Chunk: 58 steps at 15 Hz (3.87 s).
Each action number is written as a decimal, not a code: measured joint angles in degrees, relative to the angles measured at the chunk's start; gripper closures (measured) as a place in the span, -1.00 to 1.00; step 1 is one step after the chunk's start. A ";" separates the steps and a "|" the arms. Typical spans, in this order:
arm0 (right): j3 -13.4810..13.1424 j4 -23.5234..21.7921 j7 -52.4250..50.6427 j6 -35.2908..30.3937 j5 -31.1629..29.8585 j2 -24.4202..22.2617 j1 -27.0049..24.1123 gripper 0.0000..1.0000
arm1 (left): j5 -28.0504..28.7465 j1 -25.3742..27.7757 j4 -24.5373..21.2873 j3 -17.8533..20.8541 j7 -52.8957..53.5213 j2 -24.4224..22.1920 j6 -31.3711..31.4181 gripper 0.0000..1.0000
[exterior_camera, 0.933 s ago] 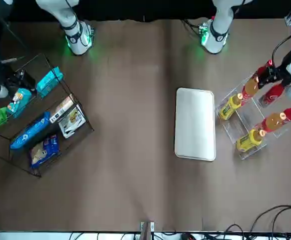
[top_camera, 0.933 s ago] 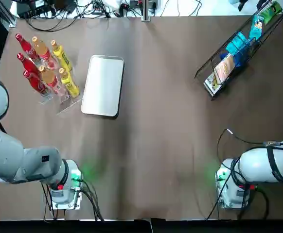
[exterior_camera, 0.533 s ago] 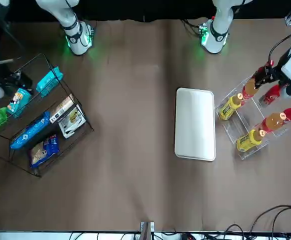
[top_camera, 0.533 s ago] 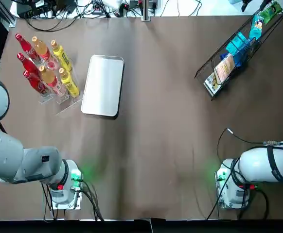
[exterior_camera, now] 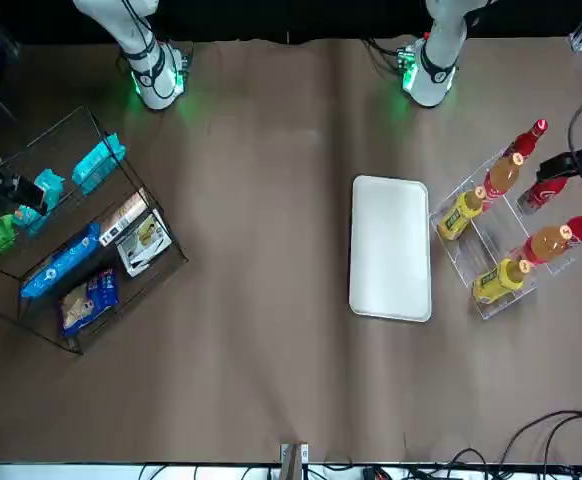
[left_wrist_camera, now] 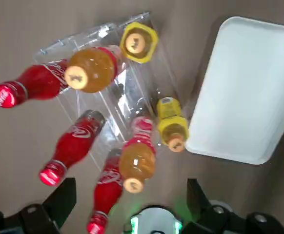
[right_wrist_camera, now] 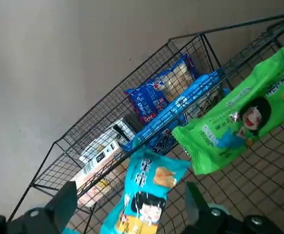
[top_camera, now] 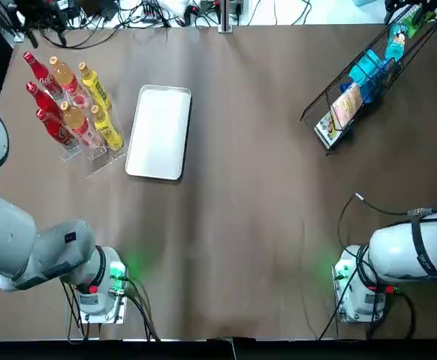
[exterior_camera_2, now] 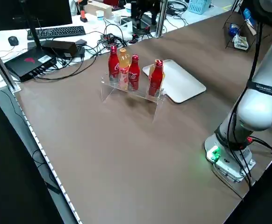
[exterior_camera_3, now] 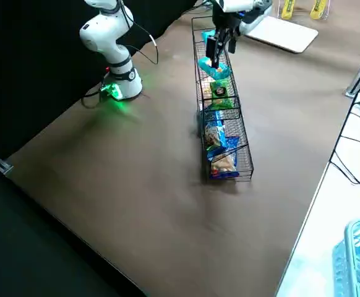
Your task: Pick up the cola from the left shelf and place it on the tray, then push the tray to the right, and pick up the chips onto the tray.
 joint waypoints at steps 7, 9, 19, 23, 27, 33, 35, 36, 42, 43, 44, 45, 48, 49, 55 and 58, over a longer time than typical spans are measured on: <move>0.01 0.19 -1.43 0.05 0.08 1.78 -0.85 -0.95 | 0.00 7.73 -21.51 -0.04 15.46 -8.84 19.14 -1.00; 0.01 0.21 -1.95 0.03 0.12 1.78 -0.95 -0.95 | 0.00 8.86 -23.93 -0.01 16.95 -10.56 20.17 -1.00; 0.74 0.90 -4.41 -2.06 0.38 1.80 -0.86 -0.95 | 0.00 14.67 -26.04 0.17 21.87 -11.25 21.10 -0.61; 0.82 1.84 -7.37 -4.18 0.38 1.79 -0.86 -0.95 | 0.00 15.27 -27.12 0.16 21.87 -11.25 21.21 -0.40; 0.82 1.86 -8.54 -4.72 0.37 2.08 -0.86 -0.95 | 0.00 15.63 -27.20 0.18 21.87 -11.51 21.25 -0.14; 0.85 2.36 -10.65 -5.09 0.34 3.39 -0.87 -0.95 | 0.00 15.63 -27.69 0.17 21.87 -12.22 21.25 0.06; 0.85 2.43 -10.84 -5.22 0.35 3.48 -0.87 -0.95 | 0.00 15.63 -27.70 0.17 21.87 -12.24 21.26 0.06; 0.84 2.52 -10.88 -5.33 0.37 3.51 -0.87 -0.95 | 0.00 15.63 -27.70 0.17 21.87 -12.24 21.35 0.06; 0.96 4.92 -11.64 -8.71 0.39 4.23 -0.63 -0.95 | -0.54 15.62 -27.73 0.16 21.87 -12.24 22.88 0.08; 1.02 5.11 -11.70 -8.93 0.39 4.35 -0.47 -0.95 | -0.81 15.62 -27.73 0.14 21.87 -12.24 23.06 0.16; 1.06 5.24 -12.07 -9.05 0.39 4.46 -0.33 -0.95 | -0.91 15.62 -27.74 0.13 21.87 -12.24 23.16 0.16; 1.08 5.37 -12.97 -9.21 0.39 4.57 -0.31 -0.95 | -1.02 15.62 -27.74 0.12 21.87 -12.25 23.20 0.23; 0.89 5.53 -15.12 -9.79 0.39 4.69 -0.53 -0.95 | -1.06 15.61 -27.80 0.12 21.75 -12.24 23.31 0.36; 0.82 5.53 -15.35 -9.85 0.38 4.69 -0.59 -0.95 | -1.07 15.61 -27.80 0.12 21.68 -12.24 23.32 0.36; 0.48 5.53 -18.10 -9.90 -0.09 5.46 -0.96 -0.95 | -1.08 15.63 -24.62 0.20 21.55 -12.66 19.96 0.36; 0.44 5.55 -18.47 -9.90 -0.14 6.04 -1.00 -0.95 | -1.08 15.63 -16.51 0.24 20.84 -13.13 12.19 0.36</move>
